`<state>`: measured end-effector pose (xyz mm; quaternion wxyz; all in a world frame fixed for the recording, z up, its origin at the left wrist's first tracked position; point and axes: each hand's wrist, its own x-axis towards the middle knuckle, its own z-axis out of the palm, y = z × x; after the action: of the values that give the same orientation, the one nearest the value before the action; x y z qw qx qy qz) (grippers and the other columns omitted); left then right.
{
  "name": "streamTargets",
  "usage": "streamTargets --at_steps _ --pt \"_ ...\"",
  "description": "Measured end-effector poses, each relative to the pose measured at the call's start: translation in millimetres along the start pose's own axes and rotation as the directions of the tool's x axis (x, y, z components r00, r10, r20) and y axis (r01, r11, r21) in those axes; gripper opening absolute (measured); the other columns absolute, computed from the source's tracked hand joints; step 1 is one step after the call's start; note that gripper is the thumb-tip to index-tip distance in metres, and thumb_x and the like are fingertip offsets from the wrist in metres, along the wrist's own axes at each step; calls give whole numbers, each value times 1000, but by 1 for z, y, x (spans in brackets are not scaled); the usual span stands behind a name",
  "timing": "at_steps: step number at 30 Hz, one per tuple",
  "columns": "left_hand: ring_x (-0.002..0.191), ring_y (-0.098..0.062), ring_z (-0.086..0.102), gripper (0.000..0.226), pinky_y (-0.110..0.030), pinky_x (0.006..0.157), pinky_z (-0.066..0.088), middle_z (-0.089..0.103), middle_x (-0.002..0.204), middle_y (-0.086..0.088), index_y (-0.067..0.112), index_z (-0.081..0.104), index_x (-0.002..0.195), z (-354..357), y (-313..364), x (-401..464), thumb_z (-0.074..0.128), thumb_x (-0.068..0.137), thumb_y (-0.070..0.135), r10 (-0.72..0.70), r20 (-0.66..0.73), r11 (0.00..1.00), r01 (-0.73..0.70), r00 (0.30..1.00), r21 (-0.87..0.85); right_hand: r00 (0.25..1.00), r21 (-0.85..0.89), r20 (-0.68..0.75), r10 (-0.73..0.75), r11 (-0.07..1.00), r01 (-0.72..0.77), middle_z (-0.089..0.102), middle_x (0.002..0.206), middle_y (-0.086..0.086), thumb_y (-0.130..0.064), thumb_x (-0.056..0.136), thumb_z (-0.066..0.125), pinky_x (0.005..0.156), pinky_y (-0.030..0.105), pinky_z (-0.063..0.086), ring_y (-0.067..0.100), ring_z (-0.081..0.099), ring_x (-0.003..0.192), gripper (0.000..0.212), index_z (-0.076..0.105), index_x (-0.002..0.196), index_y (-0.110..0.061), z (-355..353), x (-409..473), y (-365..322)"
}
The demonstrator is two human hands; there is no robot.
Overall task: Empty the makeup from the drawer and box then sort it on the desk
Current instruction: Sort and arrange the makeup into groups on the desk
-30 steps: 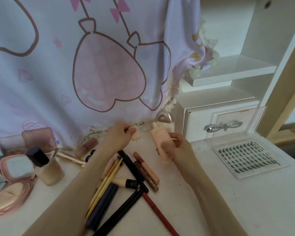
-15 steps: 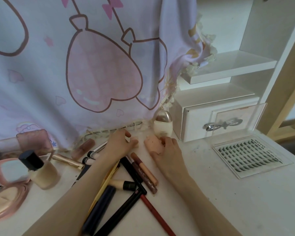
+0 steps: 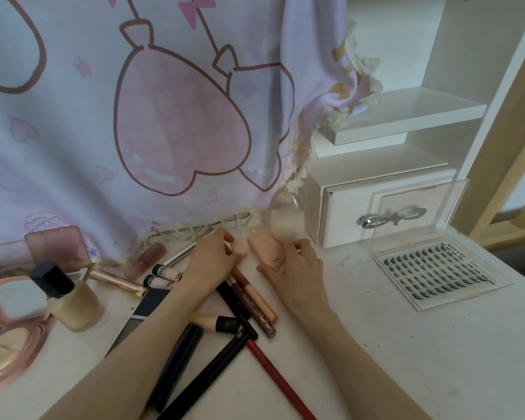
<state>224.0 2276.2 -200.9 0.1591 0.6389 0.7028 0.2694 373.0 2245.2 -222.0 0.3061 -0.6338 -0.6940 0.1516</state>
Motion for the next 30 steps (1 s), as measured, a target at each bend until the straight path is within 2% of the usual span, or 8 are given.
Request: streamTargets --at_steps 4,7,9,12,14,18,22,30 --pt "91 -19 53 36 -27 77 39 57 95 -3 12 51 118 1 4 -9 63 86 25 44 -33 999 -43 998 28 996 307 -47 77 950 -59 45 125 3 -31 87 63 88 23 41 18 55 97 50 47 132 -15 -3 2 5" --pt "109 -25 47 41 -32 91 39 50 116 -10 14 51 122 1 6 -18 61 86 31 113 -57 990 -107 992 95 976 352 -184 112 935 -41 51 120 3 -23 91 56 78 17 36 12 53 87 35 52 124 -11 -6 3 7" --pt "119 -26 39 48 -35 99 34 44 126 -9 17 49 126 1 12 -25 61 84 39 154 -45 977 -145 987 158 962 350 -246 121 936 -28 49 120 4 -18 92 53 78 17 35 15 53 93 32 51 123 -9 -7 3 6" --pt "131 -24 25 63 -36 105 26 31 140 -4 25 41 134 5 23 -32 62 80 48 172 68 959 -183 983 217 972 305 -224 72 952 0 42 129 7 -13 92 51 84 16 32 21 49 113 42 43 133 -9 -1 4 5" --pt "132 -24 23 67 -36 106 26 27 143 -4 26 38 137 9 27 -32 63 79 48 153 147 956 -185 977 228 977 288 -207 59 958 3 37 136 7 -12 92 50 88 19 32 23 44 120 50 34 139 -11 1 3 6" --pt "127 -23 32 64 -34 103 32 32 139 -4 24 39 137 13 29 -27 62 81 45 175 166 949 -211 971 233 978 288 -186 95 957 -38 36 136 14 -12 92 50 95 29 35 29 41 124 60 21 144 -6 2 12 8" --pt "126 -21 35 61 -33 101 33 31 140 -3 25 39 137 12 27 -25 61 82 42 169 195 948 -213 966 236 972 291 -177 153 952 -97 46 127 22 -16 90 55 94 41 39 37 46 116 57 27 138 0 5 29 6" --pt "127 -23 34 55 -35 101 31 32 141 -5 22 40 135 13 26 -18 57 86 41 194 182 927 -241 964 289 965 239 -213 155 966 -102 49 124 21 -7 91 51 86 37 38 37 50 111 44 34 131 4 9 40 7"
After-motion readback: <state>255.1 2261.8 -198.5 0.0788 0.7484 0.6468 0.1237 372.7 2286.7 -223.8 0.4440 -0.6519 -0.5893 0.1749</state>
